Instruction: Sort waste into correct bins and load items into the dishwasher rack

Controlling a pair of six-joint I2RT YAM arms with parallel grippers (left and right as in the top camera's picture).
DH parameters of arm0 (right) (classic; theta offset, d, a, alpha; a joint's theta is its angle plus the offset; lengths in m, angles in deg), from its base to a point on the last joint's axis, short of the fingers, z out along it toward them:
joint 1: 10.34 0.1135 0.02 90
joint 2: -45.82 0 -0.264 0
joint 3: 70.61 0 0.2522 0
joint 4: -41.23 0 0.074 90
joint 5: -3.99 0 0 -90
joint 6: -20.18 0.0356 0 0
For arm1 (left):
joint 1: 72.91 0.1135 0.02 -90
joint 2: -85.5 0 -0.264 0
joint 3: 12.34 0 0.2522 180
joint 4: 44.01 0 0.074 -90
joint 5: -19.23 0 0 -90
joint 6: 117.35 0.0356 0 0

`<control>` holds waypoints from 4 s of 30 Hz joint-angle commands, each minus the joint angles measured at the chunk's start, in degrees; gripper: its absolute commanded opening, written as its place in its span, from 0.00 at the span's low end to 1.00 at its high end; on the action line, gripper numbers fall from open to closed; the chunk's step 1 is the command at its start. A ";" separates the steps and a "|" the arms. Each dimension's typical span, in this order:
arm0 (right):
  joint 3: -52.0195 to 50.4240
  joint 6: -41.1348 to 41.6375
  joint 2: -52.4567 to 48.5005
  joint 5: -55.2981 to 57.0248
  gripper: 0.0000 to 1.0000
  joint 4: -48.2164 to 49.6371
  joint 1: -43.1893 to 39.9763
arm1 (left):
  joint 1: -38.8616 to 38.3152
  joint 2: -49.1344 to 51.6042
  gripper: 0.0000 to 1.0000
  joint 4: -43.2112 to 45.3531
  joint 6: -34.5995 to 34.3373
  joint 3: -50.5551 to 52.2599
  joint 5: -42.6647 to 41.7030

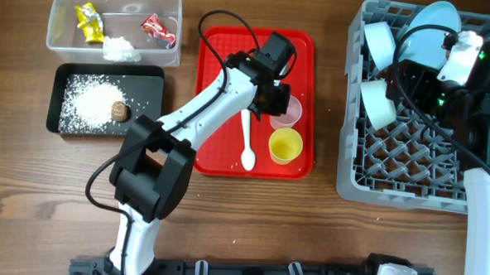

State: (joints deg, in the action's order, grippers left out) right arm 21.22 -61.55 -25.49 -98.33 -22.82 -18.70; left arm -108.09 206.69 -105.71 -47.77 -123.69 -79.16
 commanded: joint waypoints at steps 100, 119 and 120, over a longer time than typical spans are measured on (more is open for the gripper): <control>-29.70 58.25 -26.80 -54.27 0.62 112.37 14.03 | 14.32 -10.80 0.04 7.02 6.03 -0.79 -51.10; -29.70 58.38 -26.80 -53.22 0.55 112.65 15.21 | 9.88 -10.78 0.04 7.04 6.03 -0.76 -48.22; -29.70 58.36 -26.80 -53.22 0.50 112.65 15.21 | 9.88 -10.78 0.04 7.04 6.03 -0.79 -47.34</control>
State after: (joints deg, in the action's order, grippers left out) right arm -9.06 -3.41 -51.63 -156.86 89.26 -6.29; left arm -92.42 196.59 -98.02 -43.14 -124.36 -128.27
